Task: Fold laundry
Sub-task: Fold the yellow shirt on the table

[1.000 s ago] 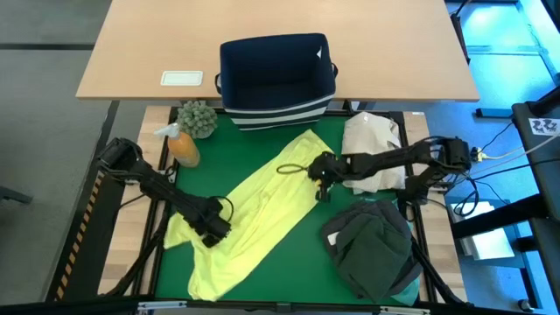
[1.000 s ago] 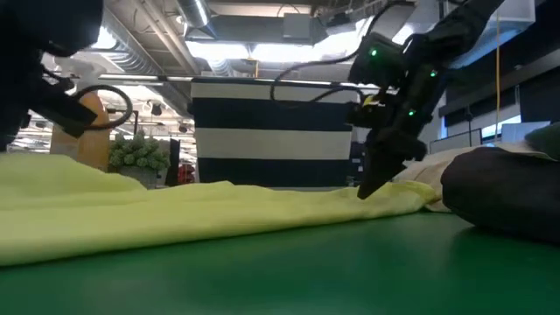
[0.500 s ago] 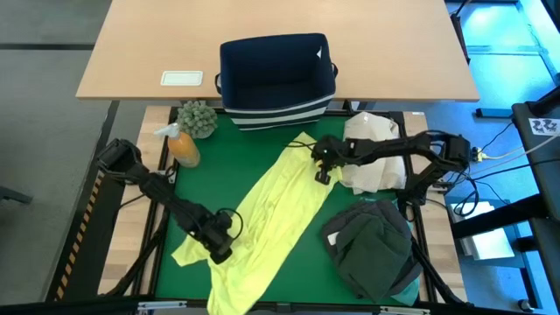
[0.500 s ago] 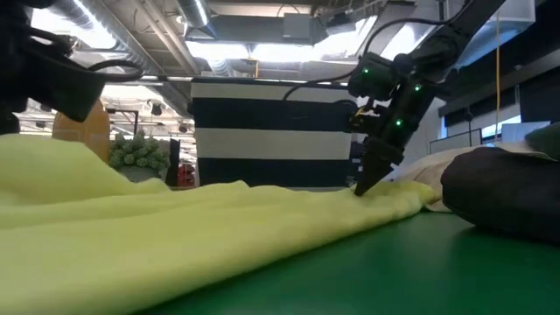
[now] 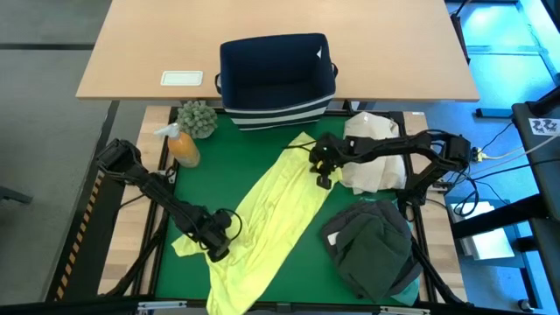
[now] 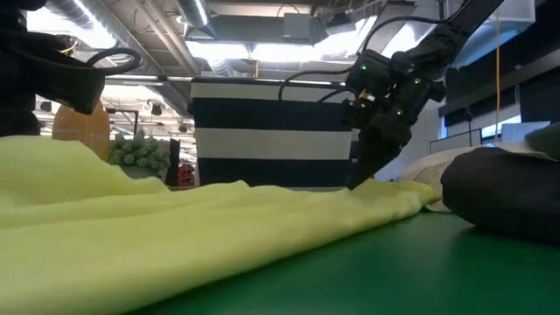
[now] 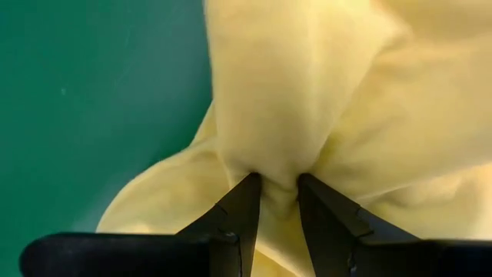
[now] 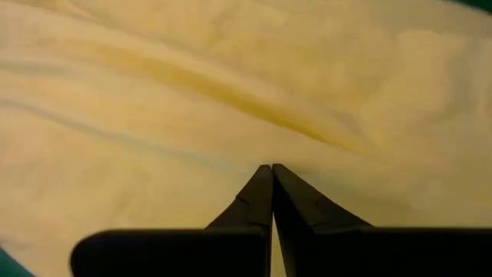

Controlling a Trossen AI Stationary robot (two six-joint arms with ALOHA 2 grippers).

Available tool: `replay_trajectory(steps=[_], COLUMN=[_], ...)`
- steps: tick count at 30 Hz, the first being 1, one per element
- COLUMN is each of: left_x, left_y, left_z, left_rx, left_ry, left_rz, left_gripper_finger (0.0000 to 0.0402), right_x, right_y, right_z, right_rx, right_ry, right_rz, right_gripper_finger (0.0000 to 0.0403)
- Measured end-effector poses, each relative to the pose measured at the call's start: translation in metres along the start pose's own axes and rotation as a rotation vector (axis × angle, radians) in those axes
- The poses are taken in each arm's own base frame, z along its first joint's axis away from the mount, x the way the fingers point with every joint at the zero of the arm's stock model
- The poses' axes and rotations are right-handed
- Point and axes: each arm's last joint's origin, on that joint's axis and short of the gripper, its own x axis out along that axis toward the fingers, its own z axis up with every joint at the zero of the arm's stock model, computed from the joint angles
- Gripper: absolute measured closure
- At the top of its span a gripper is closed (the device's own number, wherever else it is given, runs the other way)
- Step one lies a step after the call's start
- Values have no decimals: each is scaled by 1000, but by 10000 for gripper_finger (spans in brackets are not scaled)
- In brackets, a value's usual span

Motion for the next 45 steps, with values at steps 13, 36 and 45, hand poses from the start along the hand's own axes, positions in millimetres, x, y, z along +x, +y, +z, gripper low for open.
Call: replay_trajectory(steps=[13,36,45], left_x=[-31,-41,-5], left_y=[16,31,44], left_z=[-1,23,25], left_rx=[25,45,22], left_ry=[-115,-224,-190], left_rz=[22,-45,-195], left_gripper_finger=[312,225,205], right_x=[-5,-1,2], right_y=[-1,22,40], right_z=[15,23,25], right_rx=[-45,-120,-167], right_ry=[-48,-109,-114], right_rz=[-6,37,73], right_gripper_finger=[393,393,393])
